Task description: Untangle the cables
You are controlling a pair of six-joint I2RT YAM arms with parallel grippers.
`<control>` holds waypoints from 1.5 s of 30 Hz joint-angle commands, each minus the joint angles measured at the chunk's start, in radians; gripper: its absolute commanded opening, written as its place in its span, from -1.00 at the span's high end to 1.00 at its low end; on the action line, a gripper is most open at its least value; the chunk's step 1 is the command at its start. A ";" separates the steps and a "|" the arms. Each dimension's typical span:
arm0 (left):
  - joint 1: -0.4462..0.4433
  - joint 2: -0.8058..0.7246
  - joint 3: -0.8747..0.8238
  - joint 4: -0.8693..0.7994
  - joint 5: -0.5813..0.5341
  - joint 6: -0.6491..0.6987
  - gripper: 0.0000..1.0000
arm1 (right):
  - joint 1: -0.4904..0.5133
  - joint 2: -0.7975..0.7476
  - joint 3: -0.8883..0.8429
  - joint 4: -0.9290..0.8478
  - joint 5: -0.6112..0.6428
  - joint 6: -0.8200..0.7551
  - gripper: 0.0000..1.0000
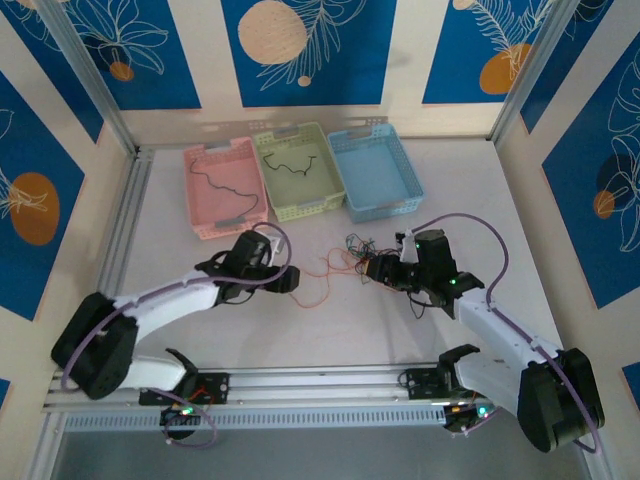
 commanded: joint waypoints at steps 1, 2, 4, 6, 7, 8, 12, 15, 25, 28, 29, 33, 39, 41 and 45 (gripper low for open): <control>-0.005 0.091 0.065 0.001 0.014 -0.013 -0.52 | -0.012 -0.008 0.014 -0.019 -0.003 0.006 0.22; -0.006 0.116 0.075 0.005 0.014 -0.016 -0.52 | -0.015 -0.010 0.011 -0.017 -0.005 0.007 0.22; -0.007 0.153 0.090 0.008 0.013 -0.020 -0.51 | -0.022 -0.015 0.007 -0.012 -0.014 0.008 0.22; -0.008 0.180 0.106 0.004 0.013 -0.018 -0.50 | -0.030 -0.017 0.001 -0.005 -0.023 0.010 0.22; -0.008 0.197 0.118 -0.002 0.016 -0.015 -0.50 | -0.033 -0.016 -0.002 -0.002 -0.027 0.011 0.22; -0.008 0.213 0.131 -0.006 0.017 -0.013 -0.50 | -0.036 -0.015 -0.002 -0.001 -0.033 0.011 0.22; -0.018 0.283 0.186 -0.028 0.048 -0.007 -0.17 | -0.042 -0.008 -0.001 0.005 -0.042 0.012 0.22; -0.034 0.282 0.186 -0.013 0.048 -0.001 0.27 | -0.045 -0.017 -0.006 0.002 -0.039 0.016 0.22; -0.039 0.026 0.134 -0.122 -0.111 0.014 1.00 | -0.062 -0.011 -0.010 0.011 -0.062 0.018 0.22; -0.037 -0.109 0.181 -0.253 -0.177 0.048 1.00 | -0.067 -0.026 -0.019 0.015 -0.062 0.020 0.22; -0.038 -0.153 0.204 -0.305 -0.207 0.059 1.00 | -0.070 -0.034 -0.024 0.019 -0.063 0.022 0.22; -0.030 -0.304 0.308 -0.489 -0.329 0.091 1.00 | -0.089 -0.039 -0.037 0.034 -0.084 0.029 0.22; -0.003 -0.456 0.408 -0.689 -0.514 0.133 1.00 | -0.103 -0.039 -0.043 0.042 -0.102 0.031 0.22; 0.005 -0.497 0.419 -0.741 -0.573 0.135 1.00 | -0.105 -0.039 -0.044 0.044 -0.104 0.033 0.22; 0.018 -0.587 0.419 -0.807 -0.681 0.133 1.00 | -0.105 -0.034 -0.045 0.045 -0.105 0.034 0.22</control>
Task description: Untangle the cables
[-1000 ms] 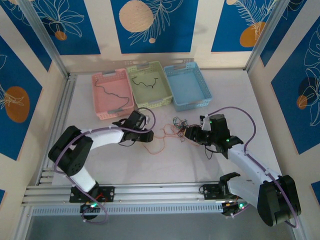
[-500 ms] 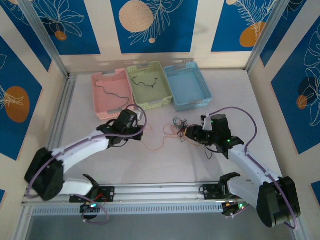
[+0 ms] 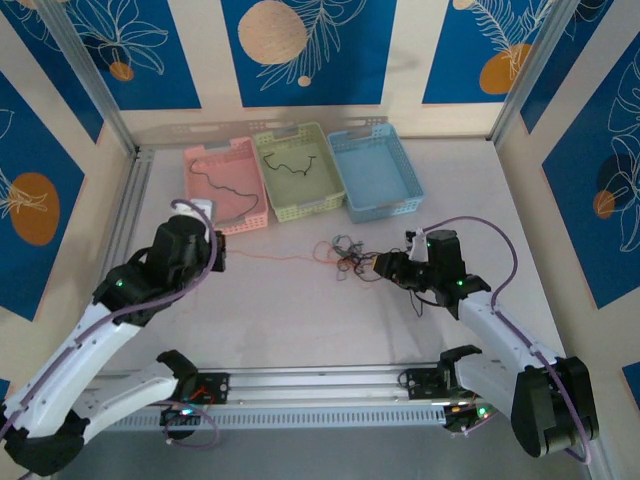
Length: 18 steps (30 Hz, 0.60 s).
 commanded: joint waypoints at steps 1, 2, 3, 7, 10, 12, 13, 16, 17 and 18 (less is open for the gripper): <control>0.016 -0.063 0.015 -0.135 -0.163 0.024 1.00 | -0.006 -0.008 -0.016 0.016 -0.026 0.012 0.22; 0.018 -0.078 0.010 -0.145 -0.180 0.021 1.00 | -0.006 -0.005 -0.014 0.016 -0.029 0.011 0.22; 0.020 -0.089 0.009 -0.156 -0.188 0.017 1.00 | -0.006 -0.002 -0.014 0.016 -0.030 0.011 0.22; 0.021 -0.112 0.008 -0.183 -0.196 0.009 1.00 | -0.006 0.002 -0.011 0.014 -0.026 0.014 0.22; 0.021 -0.125 0.000 -0.187 -0.198 0.013 1.00 | -0.009 0.002 -0.009 0.006 -0.019 0.017 0.22; 0.020 -0.125 -0.016 -0.175 -0.166 0.016 1.00 | -0.009 0.004 -0.006 0.003 -0.015 0.019 0.22; 0.021 -0.123 -0.027 -0.164 -0.135 0.019 1.00 | -0.008 0.010 -0.001 -0.001 -0.015 0.017 0.22; 0.021 -0.109 -0.038 -0.152 -0.060 0.021 1.00 | -0.005 0.049 0.033 -0.036 -0.004 0.015 0.21; 0.021 -0.109 -0.041 -0.144 -0.043 0.026 1.00 | 0.000 0.069 0.052 -0.059 0.008 0.013 0.21; 0.020 -0.110 -0.042 -0.139 -0.035 0.029 1.00 | 0.006 0.088 0.070 -0.083 0.024 0.013 0.21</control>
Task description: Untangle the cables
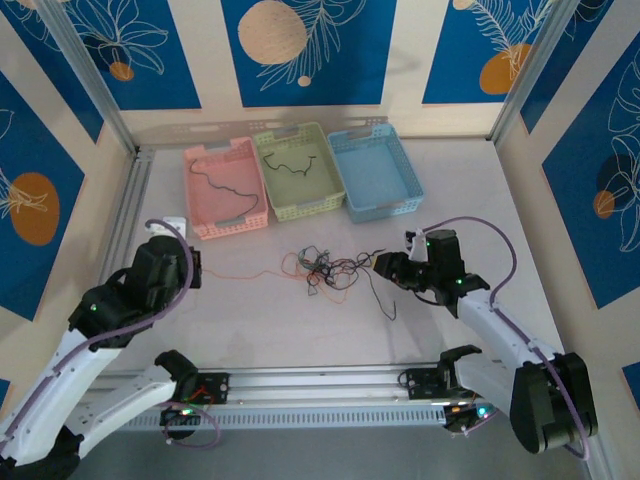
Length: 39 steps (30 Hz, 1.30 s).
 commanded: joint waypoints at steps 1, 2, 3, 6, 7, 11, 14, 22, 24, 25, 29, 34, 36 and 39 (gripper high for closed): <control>0.009 0.000 -0.012 0.014 0.066 0.030 1.00 | 0.018 0.060 0.082 -0.102 0.051 0.005 0.21; 0.009 0.002 -0.014 0.014 0.067 0.032 1.00 | 0.027 0.086 0.117 -0.151 0.091 0.006 0.21; 0.008 0.003 -0.020 0.016 0.070 0.033 1.00 | 0.034 0.106 0.140 -0.188 0.125 0.006 0.21; 0.009 0.011 -0.032 0.020 0.080 0.039 1.00 | 0.048 0.189 0.194 -0.237 0.168 -0.002 0.20; 0.009 0.014 -0.032 0.022 0.085 0.040 1.00 | 0.049 0.229 0.214 -0.243 0.153 -0.010 0.20; 0.008 0.008 -0.039 0.029 0.104 0.044 1.00 | 0.076 0.385 0.340 -0.324 0.147 -0.065 0.23; 0.009 0.004 -0.041 0.029 0.108 0.047 1.00 | 0.105 0.462 0.423 -0.359 0.164 -0.106 0.24; 0.008 0.000 -0.046 0.031 0.112 0.051 1.00 | 0.151 0.575 0.517 -0.415 0.140 -0.163 0.28; 0.009 0.001 -0.046 0.031 0.112 0.050 1.00 | 0.164 0.578 0.522 -0.423 0.141 -0.174 0.30; 0.008 -0.001 -0.047 0.029 0.112 0.050 1.00 | 0.169 0.575 0.525 -0.430 0.144 -0.177 0.30; 0.009 -0.003 -0.049 0.032 0.110 0.050 1.00 | 0.193 0.544 0.514 -0.453 0.152 -0.182 0.30; 0.009 0.001 -0.049 0.031 0.116 0.050 1.00 | 0.218 0.478 0.468 -0.456 0.156 -0.176 0.26; 0.008 0.001 -0.049 0.031 0.115 0.052 1.00 | 0.224 0.467 0.461 -0.475 0.180 -0.179 0.26; 0.009 -0.001 -0.051 0.029 0.113 0.050 1.00 | 0.227 0.459 0.447 -0.478 0.196 -0.182 0.30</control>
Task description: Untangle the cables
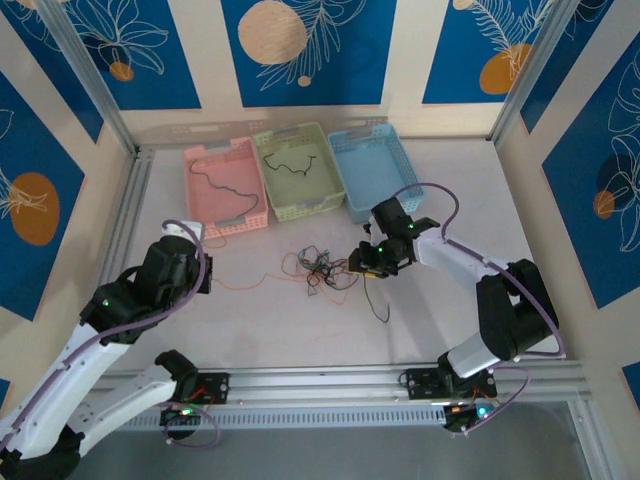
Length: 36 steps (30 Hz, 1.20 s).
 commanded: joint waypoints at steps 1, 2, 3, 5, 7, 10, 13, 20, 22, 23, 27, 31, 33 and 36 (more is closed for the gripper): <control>0.009 -0.011 -0.004 0.006 0.013 0.024 1.00 | 0.006 -0.017 -0.027 -0.038 0.023 -0.015 0.32; 0.009 -0.011 -0.004 0.007 0.014 0.024 1.00 | 0.007 -0.014 -0.028 -0.038 0.022 -0.014 0.33; 0.008 -0.012 -0.004 0.007 0.013 0.024 1.00 | 0.010 -0.015 -0.031 -0.035 0.022 -0.013 0.36; 0.009 -0.010 -0.004 0.007 0.014 0.024 1.00 | 0.012 -0.011 -0.031 -0.034 0.027 -0.012 0.41; 0.009 -0.008 -0.004 0.005 0.015 0.024 1.00 | 0.014 -0.007 -0.030 -0.031 0.027 -0.012 0.48; 0.009 -0.008 -0.005 0.005 0.015 0.024 1.00 | 0.015 -0.006 -0.027 -0.027 0.027 -0.013 0.71; 0.009 -0.008 -0.006 0.005 0.011 0.024 1.00 | 0.017 -0.041 -0.027 -0.013 0.032 -0.012 0.89; 0.009 0.002 -0.006 0.000 -0.001 0.023 1.00 | 0.018 -0.243 0.109 -0.076 0.063 -0.067 1.00; 0.009 0.003 -0.004 -0.004 -0.013 0.020 1.00 | 0.017 -0.354 0.164 -0.079 0.092 -0.094 1.00; 0.009 0.003 -0.003 -0.009 -0.025 0.018 1.00 | 0.008 -0.426 0.188 -0.068 0.108 -0.110 1.00; 0.007 -0.006 0.009 -0.039 -0.095 0.003 1.00 | -0.122 -0.637 0.294 -0.074 0.248 -0.110 1.00; 0.008 -0.048 0.027 -0.079 -0.190 -0.013 1.00 | -0.303 -0.678 0.428 -0.219 0.411 -0.074 1.00; 0.007 -0.063 0.046 -0.114 -0.249 -0.022 1.00 | -0.350 -0.687 0.443 -0.255 0.511 -0.064 1.00; 0.009 -0.075 0.074 -0.170 -0.327 -0.008 1.00 | -0.394 -0.701 0.428 -0.282 0.663 -0.055 1.00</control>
